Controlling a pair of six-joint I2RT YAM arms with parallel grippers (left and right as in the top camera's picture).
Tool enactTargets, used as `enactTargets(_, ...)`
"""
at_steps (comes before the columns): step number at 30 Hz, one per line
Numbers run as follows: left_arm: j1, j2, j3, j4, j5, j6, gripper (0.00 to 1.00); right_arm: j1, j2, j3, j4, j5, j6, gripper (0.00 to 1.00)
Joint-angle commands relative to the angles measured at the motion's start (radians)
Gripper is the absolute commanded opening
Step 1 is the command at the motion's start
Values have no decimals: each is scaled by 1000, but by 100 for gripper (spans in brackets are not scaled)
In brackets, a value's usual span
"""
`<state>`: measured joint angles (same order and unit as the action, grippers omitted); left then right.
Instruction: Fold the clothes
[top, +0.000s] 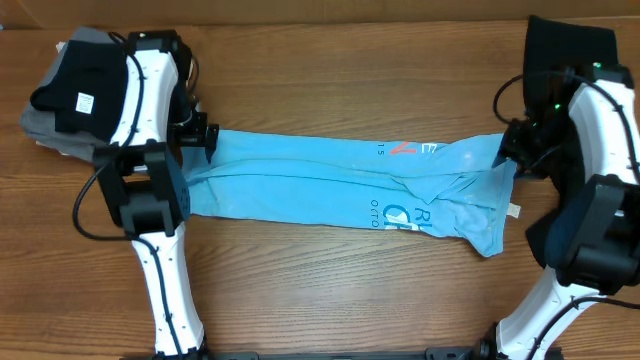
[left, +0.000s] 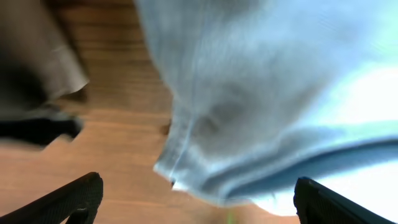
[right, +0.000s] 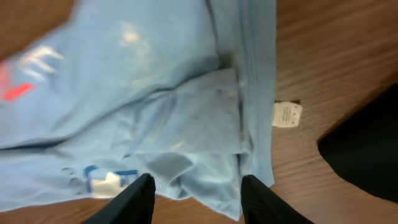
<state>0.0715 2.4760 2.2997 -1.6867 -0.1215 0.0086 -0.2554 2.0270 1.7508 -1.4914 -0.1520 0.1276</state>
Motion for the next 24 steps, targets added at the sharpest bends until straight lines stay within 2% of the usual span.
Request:
enactTargets(1,-7,-180,74,-3,-16,22,100,-5,-76,144,-24,-68,-55,50)
enactTargets(10,-8,-491,117,14,83,22,100,40,-214,413,-184,-75,-54,52)
enactTargets(15,-8,-649,116,-3,135,22,100,73,-350,426,-203,-75,-53,57)
enactTargets(24,-8,-809,68,-3,187,9,100,113,-500,411,-203,-75,-50,65)
